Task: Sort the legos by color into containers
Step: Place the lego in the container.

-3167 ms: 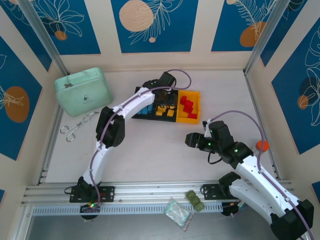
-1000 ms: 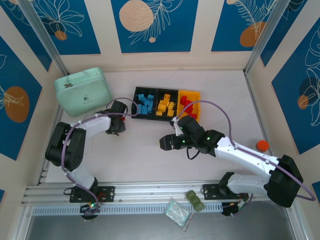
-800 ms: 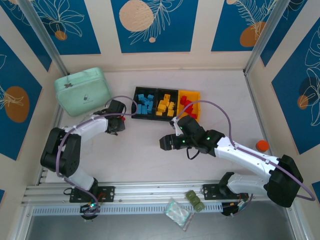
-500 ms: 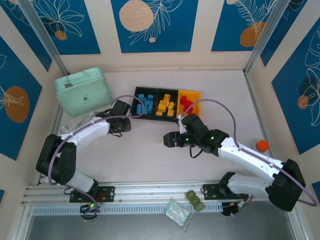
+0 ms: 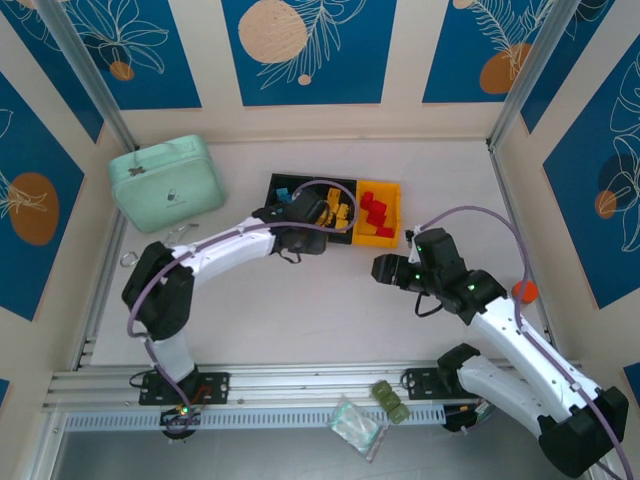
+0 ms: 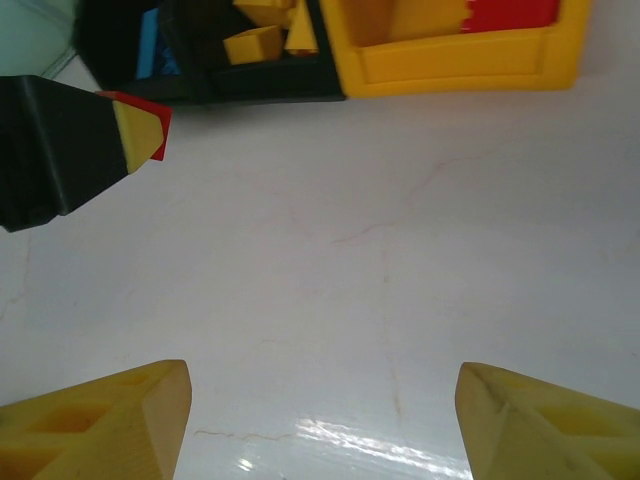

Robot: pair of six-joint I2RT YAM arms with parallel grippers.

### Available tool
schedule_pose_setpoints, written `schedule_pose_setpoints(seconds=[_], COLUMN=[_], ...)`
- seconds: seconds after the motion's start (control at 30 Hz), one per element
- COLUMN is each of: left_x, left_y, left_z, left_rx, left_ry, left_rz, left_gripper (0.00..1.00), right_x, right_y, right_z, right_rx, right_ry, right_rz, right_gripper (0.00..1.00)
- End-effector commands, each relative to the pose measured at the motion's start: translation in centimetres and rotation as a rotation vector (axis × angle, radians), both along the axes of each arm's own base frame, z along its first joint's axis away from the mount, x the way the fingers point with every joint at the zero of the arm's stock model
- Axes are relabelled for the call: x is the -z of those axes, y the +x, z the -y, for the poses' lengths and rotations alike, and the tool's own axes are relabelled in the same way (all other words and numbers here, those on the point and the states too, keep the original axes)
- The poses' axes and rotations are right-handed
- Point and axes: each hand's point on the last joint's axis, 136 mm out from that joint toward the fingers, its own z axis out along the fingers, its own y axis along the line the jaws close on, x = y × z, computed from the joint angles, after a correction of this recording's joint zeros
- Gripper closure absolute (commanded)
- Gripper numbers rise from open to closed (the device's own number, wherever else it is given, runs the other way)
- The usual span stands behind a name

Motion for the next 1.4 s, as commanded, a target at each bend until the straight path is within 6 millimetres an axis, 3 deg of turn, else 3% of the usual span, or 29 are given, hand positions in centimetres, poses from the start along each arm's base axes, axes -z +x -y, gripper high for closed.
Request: schedule_pose_setpoints(seconds=[0.0,0.23,0.7,1.0,1.2,1.37], left_x=[-0.7,-1.8,-0.4,0.3,0.0,-1.5], left_y=[-0.3,1.1,4.3,5.6,5.9,5.6], left_z=[2.7,7.3,13.4,14.7,14.9,15.0], left_rx=[0.051,0.117,0.172,0.183,0.185,0.196], left_ry=[-0.012,-0.034,-0.04,-0.023,-0.017,-0.025], left_rz=[-0.016,0.0,-0.013,-0.001,0.008,0.034], left_gripper=[0.68,0.68,0.67,0.63,0.47,0.42], right_x=[1.4,2.2,3.0,3.1,3.2,3.3], right_y=[-1.2,-0.9,-1.7,-1.8,-1.8,-1.8], right_z=[1.9,3.8,4.6,4.7,4.7,4.6], right_rx=[0.056,0.149,0.179,0.184,0.184,0.183], right_ry=[-0.032,-0.019,0.029,0.041,0.049,0.052], right_rz=[-0.071,-0.114,-0.129,-0.132,-0.135,-0.137], right_gripper=[0.3,0.3,0.3,0.3,0.3,0.3])
